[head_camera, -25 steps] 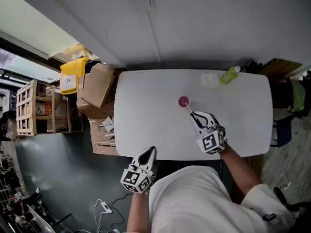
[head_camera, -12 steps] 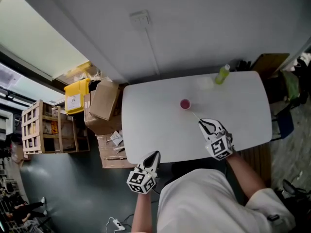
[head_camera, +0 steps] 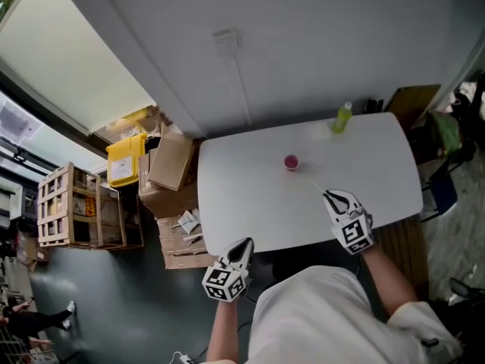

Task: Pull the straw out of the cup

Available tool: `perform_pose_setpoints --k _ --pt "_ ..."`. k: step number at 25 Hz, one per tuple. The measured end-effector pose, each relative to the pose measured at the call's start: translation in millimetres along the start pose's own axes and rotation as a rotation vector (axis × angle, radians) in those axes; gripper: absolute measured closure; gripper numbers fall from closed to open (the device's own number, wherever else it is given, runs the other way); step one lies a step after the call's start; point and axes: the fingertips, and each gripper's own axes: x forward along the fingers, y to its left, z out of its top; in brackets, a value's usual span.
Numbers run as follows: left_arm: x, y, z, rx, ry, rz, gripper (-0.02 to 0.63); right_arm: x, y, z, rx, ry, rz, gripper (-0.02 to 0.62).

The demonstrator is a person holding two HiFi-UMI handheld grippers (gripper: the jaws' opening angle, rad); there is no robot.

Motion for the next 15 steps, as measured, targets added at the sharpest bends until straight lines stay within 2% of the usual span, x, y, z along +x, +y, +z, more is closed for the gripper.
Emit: perform_pose_setpoints --k 7,15 --pt "-25.7 -7.1 -13.3 0.023 0.006 -0.028 0.604 -41.3 12.8 7.6 0.033 -0.023 -0.057 0.545" --pt "-36.8 -34.1 -12.9 0.07 -0.004 -0.1 0.604 -96.9 22.0 8.1 0.104 -0.049 -0.129 0.545"
